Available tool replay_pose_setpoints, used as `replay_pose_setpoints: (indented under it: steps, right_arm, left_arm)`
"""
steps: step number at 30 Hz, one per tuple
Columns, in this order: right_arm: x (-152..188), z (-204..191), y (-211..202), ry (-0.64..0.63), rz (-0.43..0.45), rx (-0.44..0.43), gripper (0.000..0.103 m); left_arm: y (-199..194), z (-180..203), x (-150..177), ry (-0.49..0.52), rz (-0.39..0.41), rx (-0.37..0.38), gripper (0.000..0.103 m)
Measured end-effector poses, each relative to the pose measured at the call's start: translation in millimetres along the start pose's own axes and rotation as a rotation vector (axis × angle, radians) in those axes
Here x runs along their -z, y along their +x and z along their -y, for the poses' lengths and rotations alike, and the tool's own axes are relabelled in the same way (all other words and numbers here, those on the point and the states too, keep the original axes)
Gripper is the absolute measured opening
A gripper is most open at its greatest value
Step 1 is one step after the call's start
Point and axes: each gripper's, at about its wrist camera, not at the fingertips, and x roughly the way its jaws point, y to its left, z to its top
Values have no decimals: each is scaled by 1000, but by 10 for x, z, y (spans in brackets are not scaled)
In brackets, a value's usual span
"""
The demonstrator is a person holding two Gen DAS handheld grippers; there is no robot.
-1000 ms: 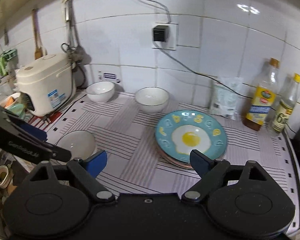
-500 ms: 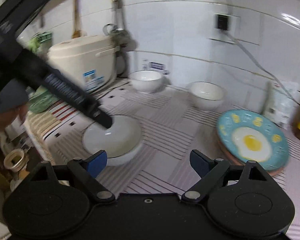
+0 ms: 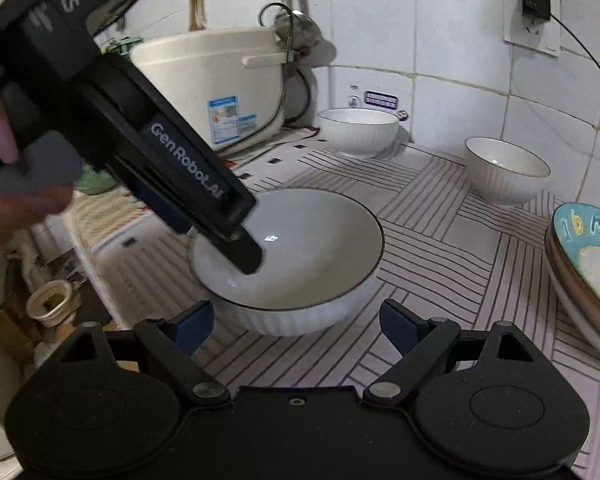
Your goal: Organize plates and bowls
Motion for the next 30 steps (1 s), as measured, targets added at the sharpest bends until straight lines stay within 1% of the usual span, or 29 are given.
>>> replay_pose_setpoints:
  steps: [1,3,5,7,8,11,14,16,19,22,30]
  right_arm:
    - [34,0,50,4,4,-10,93]
    - [77,-7,130,0,19,-5,93]
    - [93,-8,181,2,31,-8,93]
    - [79,15,224,18,31,-30,93]
    - [67,31,250,23,30,-39,93]
    - [60,36,304,20,34,-48,93]
    - [44,11,316,-15,40,-45,93]
    - [41,37,316,-7,38,-54,92]
    - [27,66,301,3,30,-52,93]
    - [11,106,271,11,44,-47,93]
    - [-97,340,132,-4,75,8,93]
  left_arm:
    - [32,-31,-15,-31,1,12,42]
    - [78,-95,-35,-84,3,38,30]
    - [122,-135,-45,-114,0,64,19]
    - [152,-135,-29,-115,3,65,14]
    - [169,-131,-26,-110,6,57,13]
    - [149,-118,-15,-124,20,54,12]
    - [148,-126,-19,-142,25,61,12]
    - [135,-111,-23,-148,23,68,12]
    - [96,-31,-39,-122,41,56,12]
    - [49,77,-88,-93,63,49,13]
    - [-7,414,-327,-45,105,75,13]
